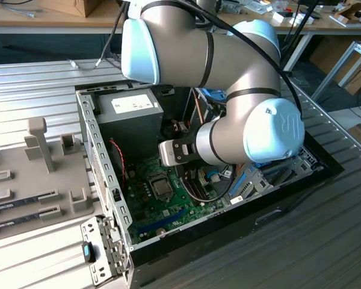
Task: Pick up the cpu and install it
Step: 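Install the first cpu locking lever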
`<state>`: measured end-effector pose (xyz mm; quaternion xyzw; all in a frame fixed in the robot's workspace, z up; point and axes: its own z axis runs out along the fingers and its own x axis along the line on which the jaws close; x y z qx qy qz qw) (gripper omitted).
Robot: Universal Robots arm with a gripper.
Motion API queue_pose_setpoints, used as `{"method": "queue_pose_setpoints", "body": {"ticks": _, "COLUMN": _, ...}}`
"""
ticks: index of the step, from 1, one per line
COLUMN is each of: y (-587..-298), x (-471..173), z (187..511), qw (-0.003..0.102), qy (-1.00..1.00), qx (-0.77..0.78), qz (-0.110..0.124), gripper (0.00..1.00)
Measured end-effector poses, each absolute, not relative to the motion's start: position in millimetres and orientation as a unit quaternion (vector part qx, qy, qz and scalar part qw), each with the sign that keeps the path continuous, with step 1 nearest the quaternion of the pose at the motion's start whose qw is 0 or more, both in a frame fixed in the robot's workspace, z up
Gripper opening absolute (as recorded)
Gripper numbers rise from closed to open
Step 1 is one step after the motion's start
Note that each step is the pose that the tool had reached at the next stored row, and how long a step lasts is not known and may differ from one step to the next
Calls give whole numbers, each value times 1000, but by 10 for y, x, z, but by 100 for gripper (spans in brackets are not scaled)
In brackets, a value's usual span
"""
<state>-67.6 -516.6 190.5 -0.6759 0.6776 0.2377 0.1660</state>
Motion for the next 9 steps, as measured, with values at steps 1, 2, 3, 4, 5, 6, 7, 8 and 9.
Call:
{"method": "queue_pose_setpoints", "body": {"ticks": 1, "y": -5191, "x": -668, "z": 1905, "qw": 165, "qy": 678, "qx": -676, "qz": 238, "gripper": 11}}
{"method": "queue_pose_setpoints", "body": {"ticks": 2, "y": -5215, "x": -665, "z": 1904, "qw": 165, "qy": 678, "qx": -676, "qz": 239, "gripper": 11}}
{"method": "queue_pose_setpoints", "body": {"ticks": 3, "y": -5240, "x": -665, "z": 1903, "qw": 165, "qy": 678, "qx": -675, "qz": 239, "gripper": 11}}
{"method": "queue_pose_setpoints", "body": {"ticks": 4, "y": -5289, "x": -665, "z": 1901, "qw": 165, "qy": 678, "qx": -675, "qz": 239, "gripper": 11}}
{"method": "queue_pose_setpoints", "body": {"ticks": 5, "y": -5324, "x": -665, "z": 1902, "qw": 165, "qy": 678, "qx": -675, "qz": 239, "gripper": 11}}
{"method": "queue_pose_setpoints", "body": {"ticks": 6, "y": -5330, "x": -666, "z": 1904, "qw": 165, "qy": 678, "qx": -675, "qz": 239, "gripper": 11}}
{"method": "queue_pose_setpoints", "body": {"ticks": 7, "y": -5332, "x": -666, "z": 1913, "qw": 165, "qy": 678, "qx": -675, "qz": 239, "gripper": 11}}
{"method": "queue_pose_setpoints", "body": {"ticks": 8, "y": -5333, "x": -665, "z": 1966, "qw": 165, "qy": 678, "qx": -675, "qz": 239, "gripper": 11}}
{"method": "queue_pose_setpoints", "body": {"ticks": 9, "y": -5333, "x": -665, "z": 2027, "qw": 165, "qy": 678, "qx": -675, "qz": 239, "gripper": 11}}
